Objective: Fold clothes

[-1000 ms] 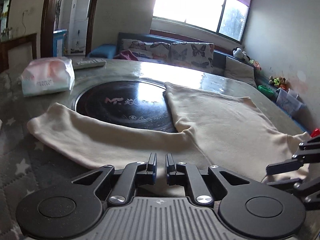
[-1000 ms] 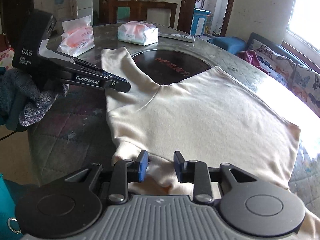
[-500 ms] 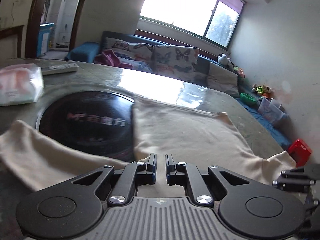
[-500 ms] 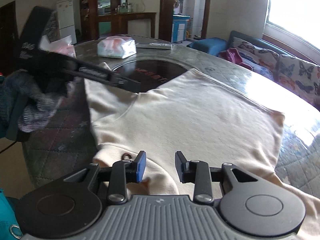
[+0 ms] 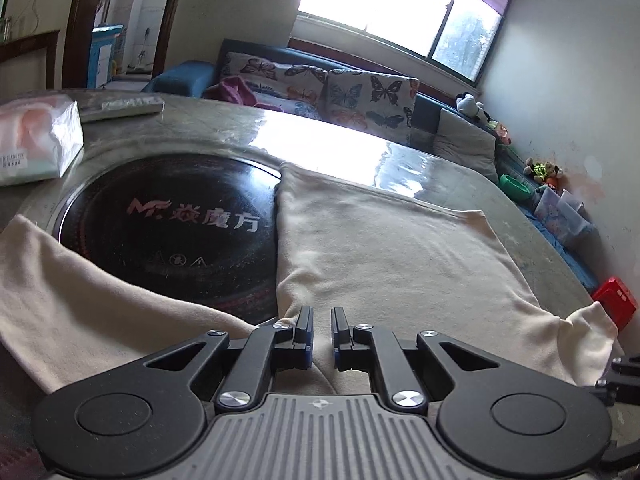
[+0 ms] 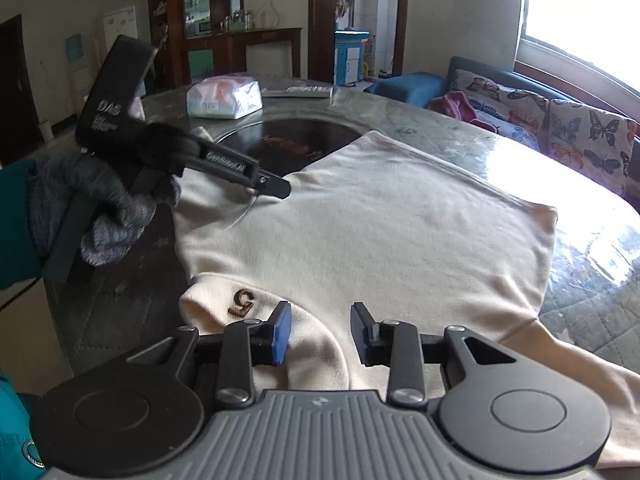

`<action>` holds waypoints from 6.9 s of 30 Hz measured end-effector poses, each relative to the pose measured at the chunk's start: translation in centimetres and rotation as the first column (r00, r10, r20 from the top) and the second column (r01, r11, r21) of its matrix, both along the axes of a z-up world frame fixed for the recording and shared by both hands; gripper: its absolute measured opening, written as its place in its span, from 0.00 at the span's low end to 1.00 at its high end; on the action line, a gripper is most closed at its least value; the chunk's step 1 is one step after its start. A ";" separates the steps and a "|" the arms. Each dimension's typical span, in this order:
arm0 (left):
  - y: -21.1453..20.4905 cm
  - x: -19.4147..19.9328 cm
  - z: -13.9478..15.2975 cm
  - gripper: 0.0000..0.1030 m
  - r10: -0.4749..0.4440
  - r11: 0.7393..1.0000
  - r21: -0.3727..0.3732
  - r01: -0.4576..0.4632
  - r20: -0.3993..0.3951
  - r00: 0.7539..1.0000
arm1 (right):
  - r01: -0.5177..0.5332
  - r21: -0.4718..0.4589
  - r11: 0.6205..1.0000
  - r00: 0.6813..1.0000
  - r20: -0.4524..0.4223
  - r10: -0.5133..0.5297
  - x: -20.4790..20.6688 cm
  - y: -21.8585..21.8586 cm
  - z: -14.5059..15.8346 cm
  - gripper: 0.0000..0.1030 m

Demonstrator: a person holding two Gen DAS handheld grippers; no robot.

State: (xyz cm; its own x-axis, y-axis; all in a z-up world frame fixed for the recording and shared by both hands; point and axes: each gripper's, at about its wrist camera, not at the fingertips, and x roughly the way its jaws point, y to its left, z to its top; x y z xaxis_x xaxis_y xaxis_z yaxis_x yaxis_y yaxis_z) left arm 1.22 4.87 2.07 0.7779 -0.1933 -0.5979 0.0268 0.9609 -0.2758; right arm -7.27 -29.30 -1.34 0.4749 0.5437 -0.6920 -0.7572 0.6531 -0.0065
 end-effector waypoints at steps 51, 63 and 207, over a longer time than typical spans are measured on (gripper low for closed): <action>-11.2 -4.0 1.0 0.13 -0.372 0.922 0.145 0.360 0.067 0.926 | 0.502 0.107 0.858 0.862 0.027 -0.507 3.7 -14.0 -0.5 0.32; -15.6 -3.2 0.3 0.13 -0.453 0.884 0.154 0.442 0.044 0.891 | 0.788 0.094 0.608 0.611 -0.003 -0.791 5.2 -24.7 -2.2 0.32; -2.2 -5.6 1.5 0.06 -0.100 0.989 0.115 0.088 0.100 0.990 | 0.254 0.006 0.967 0.960 0.121 -0.253 5.9 -4.0 0.1 0.23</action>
